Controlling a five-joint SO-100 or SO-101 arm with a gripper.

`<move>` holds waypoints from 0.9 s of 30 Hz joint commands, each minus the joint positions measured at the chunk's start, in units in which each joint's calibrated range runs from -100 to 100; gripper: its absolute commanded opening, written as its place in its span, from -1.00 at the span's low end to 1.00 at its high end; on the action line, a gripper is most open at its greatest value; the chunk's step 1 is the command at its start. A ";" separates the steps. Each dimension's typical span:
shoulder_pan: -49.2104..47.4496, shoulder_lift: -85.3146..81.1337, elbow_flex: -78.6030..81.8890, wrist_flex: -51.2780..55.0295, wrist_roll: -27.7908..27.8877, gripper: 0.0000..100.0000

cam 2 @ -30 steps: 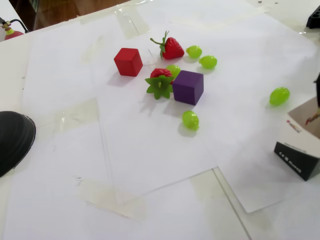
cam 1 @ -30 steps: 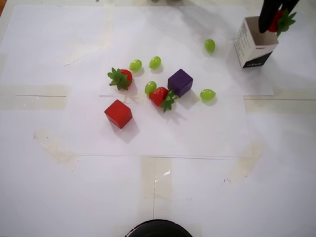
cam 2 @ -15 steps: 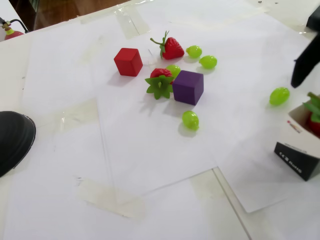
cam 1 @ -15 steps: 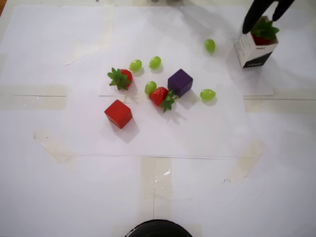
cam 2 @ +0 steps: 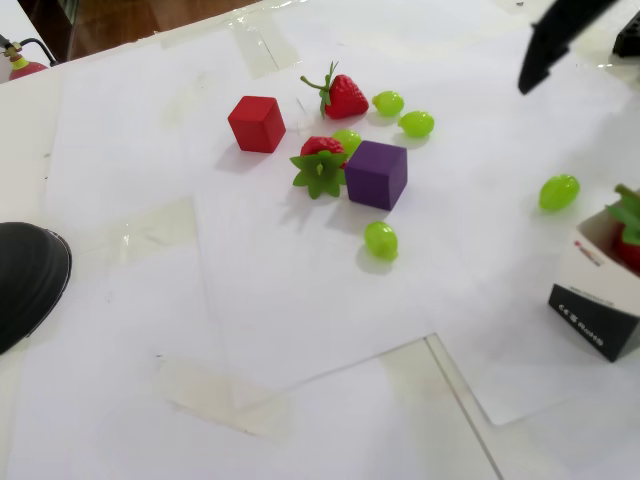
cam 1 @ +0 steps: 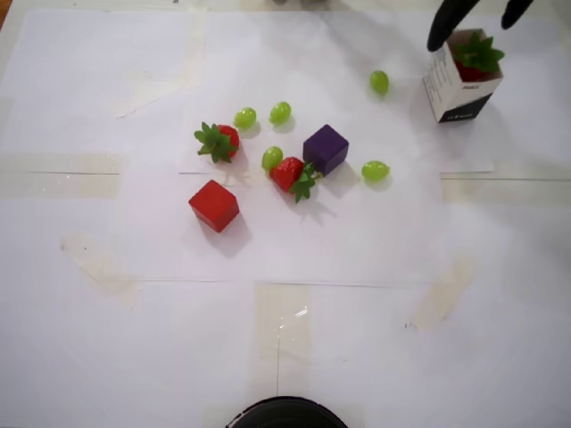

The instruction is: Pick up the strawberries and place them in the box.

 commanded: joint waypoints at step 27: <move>43.83 -10.07 31.91 -28.75 11.38 -0.38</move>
